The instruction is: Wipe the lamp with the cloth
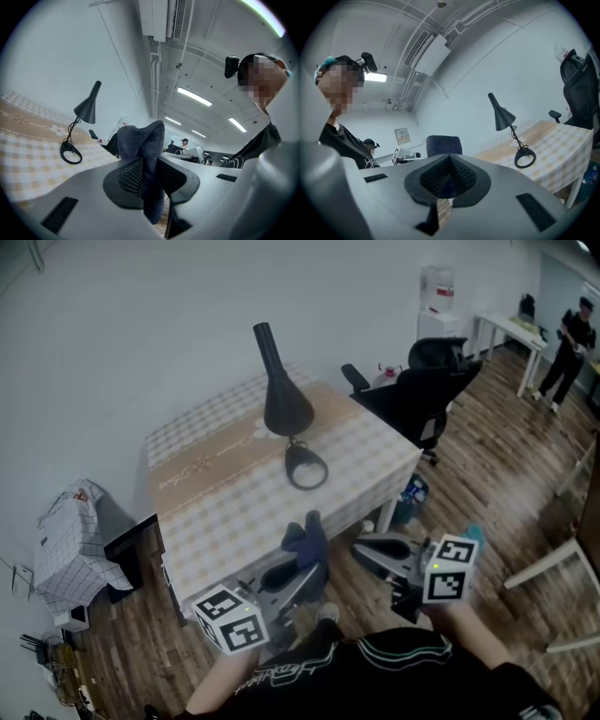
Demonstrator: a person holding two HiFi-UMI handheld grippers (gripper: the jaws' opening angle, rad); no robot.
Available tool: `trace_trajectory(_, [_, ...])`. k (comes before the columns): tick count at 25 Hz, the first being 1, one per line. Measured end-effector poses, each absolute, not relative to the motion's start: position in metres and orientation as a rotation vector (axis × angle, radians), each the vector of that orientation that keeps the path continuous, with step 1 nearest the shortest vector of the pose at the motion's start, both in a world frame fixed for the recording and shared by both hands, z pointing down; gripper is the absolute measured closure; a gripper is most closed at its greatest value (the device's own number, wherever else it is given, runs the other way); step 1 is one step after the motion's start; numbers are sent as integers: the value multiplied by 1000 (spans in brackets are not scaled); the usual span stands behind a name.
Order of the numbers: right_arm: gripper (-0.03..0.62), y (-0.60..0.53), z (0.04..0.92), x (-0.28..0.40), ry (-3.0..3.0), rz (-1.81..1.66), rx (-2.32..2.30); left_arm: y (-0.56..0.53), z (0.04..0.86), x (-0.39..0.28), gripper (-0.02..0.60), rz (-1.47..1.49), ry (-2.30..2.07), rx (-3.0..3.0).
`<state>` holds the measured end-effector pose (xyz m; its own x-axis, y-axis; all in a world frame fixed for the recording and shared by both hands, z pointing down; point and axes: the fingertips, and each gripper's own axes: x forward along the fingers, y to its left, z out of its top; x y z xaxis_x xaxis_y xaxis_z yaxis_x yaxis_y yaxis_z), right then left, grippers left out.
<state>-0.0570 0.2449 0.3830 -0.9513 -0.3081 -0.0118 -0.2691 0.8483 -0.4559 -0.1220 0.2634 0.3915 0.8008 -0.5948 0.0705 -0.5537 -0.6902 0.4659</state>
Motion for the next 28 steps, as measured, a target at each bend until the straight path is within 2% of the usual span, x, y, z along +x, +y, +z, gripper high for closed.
trace_trajectory(28, [583, 305, 368, -38, 2940, -622, -503, 321, 383, -100, 509, -132, -796, 2556])
